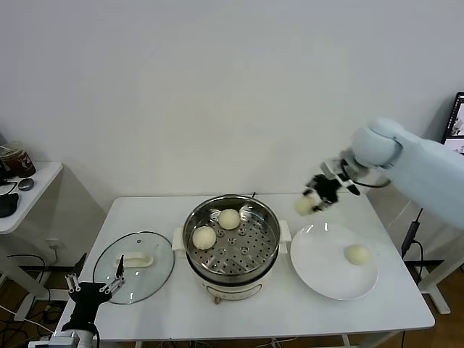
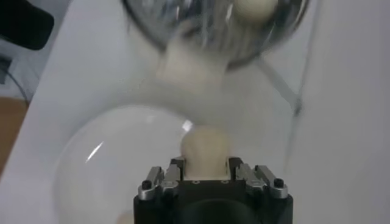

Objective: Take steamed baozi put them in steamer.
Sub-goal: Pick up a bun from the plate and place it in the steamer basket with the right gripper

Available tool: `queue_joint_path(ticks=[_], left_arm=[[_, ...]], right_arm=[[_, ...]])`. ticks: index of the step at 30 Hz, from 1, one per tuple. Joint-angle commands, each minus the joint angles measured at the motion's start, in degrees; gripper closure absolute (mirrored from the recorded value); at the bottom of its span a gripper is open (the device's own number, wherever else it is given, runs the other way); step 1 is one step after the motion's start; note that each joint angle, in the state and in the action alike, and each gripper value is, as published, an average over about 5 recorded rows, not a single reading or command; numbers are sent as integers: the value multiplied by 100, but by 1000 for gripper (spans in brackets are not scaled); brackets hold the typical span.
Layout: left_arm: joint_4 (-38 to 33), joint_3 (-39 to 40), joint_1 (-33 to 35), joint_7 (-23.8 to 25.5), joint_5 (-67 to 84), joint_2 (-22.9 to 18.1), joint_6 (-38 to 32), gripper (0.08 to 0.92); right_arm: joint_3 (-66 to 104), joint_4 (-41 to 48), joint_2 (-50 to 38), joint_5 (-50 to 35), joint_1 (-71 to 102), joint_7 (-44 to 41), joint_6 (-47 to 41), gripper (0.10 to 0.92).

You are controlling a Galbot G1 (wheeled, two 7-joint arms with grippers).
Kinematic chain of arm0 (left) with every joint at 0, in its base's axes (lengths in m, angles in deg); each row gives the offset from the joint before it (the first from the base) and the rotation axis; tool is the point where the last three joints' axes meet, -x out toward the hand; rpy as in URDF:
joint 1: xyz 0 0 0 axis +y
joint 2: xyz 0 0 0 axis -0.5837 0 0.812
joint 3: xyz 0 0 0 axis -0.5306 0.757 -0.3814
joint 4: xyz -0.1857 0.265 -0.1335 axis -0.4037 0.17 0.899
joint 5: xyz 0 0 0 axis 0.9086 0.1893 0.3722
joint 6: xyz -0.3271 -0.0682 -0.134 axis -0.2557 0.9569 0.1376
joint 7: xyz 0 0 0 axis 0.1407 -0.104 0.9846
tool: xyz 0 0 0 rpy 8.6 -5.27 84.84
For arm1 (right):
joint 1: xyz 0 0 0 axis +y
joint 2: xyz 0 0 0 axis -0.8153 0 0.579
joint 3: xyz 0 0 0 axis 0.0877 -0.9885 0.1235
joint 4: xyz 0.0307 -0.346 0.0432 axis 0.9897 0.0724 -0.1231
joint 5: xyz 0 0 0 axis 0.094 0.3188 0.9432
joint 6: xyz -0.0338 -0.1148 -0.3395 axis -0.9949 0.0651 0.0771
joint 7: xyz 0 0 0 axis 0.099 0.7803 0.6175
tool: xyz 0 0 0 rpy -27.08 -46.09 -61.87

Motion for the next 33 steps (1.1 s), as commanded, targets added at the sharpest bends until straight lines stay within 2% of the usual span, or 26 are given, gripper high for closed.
queue_joint_path(ticks=[1,7,15,28,33], left_arm=[[-15,-5,7,2,-9,-13,5,177],[-32,-27,9,-1,-19,-45,12,177],[-56,-75,0,-3,-6,-51,22,177],[-62,-118,42,-14,11,-86,-2,177],[-53,-114,51,-19,8,-100,-8,177]], right_arm=[[-1311,-628,1649,-656,-1283,346,1240,567],[-1948,-656,2383,251,-981,573,2021,567],[-2111,-298,2689,1384,-545,735,2634,567],[-2108,-68,2774,1620,-154,882,2708,547],[-2115,-103,2656,1696,-18,913,2736,497]])
